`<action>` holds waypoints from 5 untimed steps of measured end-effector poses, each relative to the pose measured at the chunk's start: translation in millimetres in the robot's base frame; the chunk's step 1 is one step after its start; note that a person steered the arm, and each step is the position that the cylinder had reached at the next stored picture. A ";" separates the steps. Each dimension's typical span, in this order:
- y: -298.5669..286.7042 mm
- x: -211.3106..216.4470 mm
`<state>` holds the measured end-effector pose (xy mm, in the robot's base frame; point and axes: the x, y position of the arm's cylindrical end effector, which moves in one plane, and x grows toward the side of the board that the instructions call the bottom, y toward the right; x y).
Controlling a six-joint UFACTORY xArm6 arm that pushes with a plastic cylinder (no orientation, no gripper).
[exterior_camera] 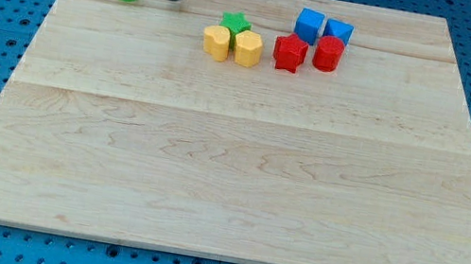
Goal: Separate yellow blocks and the green star
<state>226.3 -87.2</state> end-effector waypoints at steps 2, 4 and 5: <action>126.2 -14.5; 99.0 52.7; 96.9 79.7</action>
<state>306.1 9.7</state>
